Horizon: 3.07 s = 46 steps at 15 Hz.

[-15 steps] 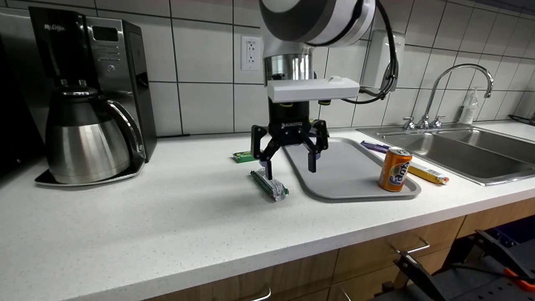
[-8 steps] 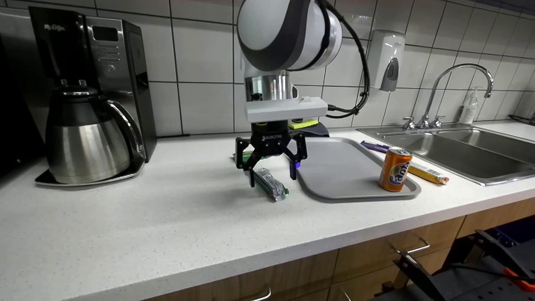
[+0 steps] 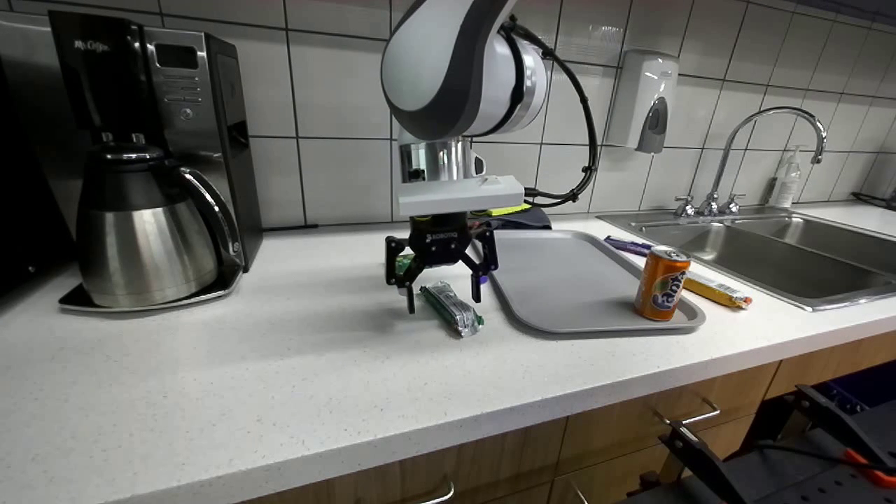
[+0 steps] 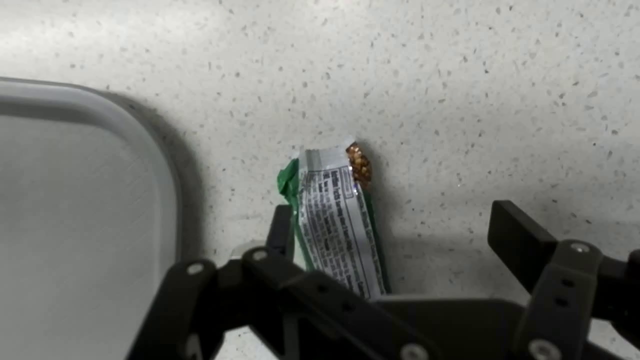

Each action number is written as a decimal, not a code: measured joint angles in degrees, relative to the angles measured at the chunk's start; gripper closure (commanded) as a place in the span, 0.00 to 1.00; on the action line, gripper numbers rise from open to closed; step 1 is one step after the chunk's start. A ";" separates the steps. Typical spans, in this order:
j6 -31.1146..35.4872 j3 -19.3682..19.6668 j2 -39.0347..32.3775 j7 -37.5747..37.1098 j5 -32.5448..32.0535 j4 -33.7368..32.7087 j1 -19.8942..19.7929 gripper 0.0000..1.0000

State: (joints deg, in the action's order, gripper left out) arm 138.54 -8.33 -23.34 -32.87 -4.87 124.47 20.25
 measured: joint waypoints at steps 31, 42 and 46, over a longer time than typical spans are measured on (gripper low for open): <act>-0.09 2.19 -0.79 20.17 -2.37 -0.63 -1.35 0.86; -2.05 2.17 4.15 20.10 -2.37 -0.26 -1.49 0.86; -3.05 2.78 7.53 19.97 -2.30 0.90 -3.46 0.86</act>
State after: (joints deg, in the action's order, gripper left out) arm 135.49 -5.55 -15.81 -12.90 -7.17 125.37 16.79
